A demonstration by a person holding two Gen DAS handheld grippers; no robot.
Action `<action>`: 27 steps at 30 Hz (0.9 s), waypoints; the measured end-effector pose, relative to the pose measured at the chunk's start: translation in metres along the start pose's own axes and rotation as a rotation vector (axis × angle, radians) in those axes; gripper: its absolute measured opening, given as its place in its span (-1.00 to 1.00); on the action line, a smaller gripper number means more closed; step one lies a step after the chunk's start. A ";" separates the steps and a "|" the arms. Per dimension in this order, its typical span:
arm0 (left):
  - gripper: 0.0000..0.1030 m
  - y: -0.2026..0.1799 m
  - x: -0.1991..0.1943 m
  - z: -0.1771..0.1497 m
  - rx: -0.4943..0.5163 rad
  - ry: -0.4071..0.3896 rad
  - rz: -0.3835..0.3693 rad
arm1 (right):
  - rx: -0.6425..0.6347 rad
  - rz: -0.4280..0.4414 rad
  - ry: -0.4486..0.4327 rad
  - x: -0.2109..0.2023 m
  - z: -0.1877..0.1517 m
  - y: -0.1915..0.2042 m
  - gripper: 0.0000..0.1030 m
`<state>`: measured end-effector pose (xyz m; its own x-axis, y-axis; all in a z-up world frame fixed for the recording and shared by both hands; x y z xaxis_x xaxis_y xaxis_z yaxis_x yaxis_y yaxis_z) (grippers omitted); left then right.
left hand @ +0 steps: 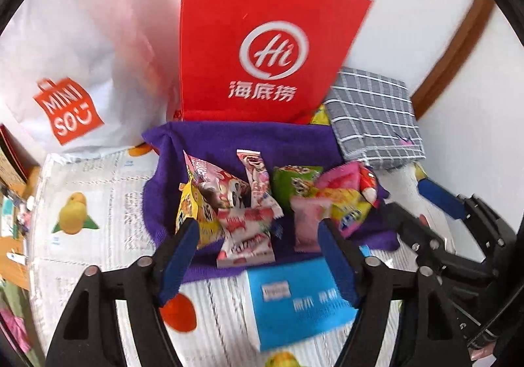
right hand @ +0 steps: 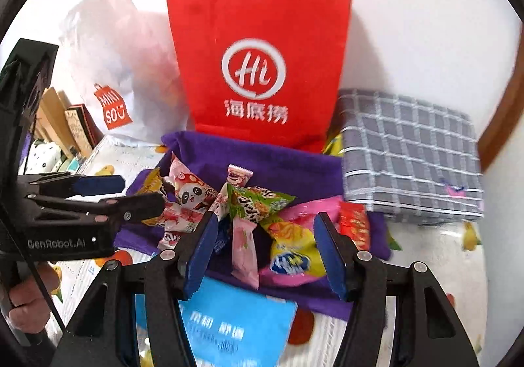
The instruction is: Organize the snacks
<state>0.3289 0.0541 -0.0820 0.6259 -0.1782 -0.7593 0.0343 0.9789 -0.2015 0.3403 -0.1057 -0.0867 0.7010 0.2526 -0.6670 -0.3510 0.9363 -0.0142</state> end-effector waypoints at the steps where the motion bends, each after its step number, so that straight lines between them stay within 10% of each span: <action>1: 0.48 -0.003 -0.011 -0.002 0.010 -0.017 0.008 | 0.000 -0.017 -0.011 -0.010 -0.001 0.000 0.17; 27: 0.55 -0.057 -0.172 -0.087 0.078 -0.237 0.132 | 0.146 -0.154 -0.056 -0.185 -0.085 0.001 0.85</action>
<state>0.1510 0.0204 0.0063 0.7936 -0.0295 -0.6077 -0.0053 0.9985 -0.0554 0.1580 -0.1725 -0.0265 0.7741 0.1137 -0.6228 -0.1465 0.9892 -0.0016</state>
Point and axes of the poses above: each gripper's, at about its wrist camera, not at the fingertips, and x roughly the way its jaws point, y to its left, z to its top, the point moved 1 cm from there along x, roughly the way its jaws point, and after that the axes turned 6 degrees about -y, right-handed, at the moved point
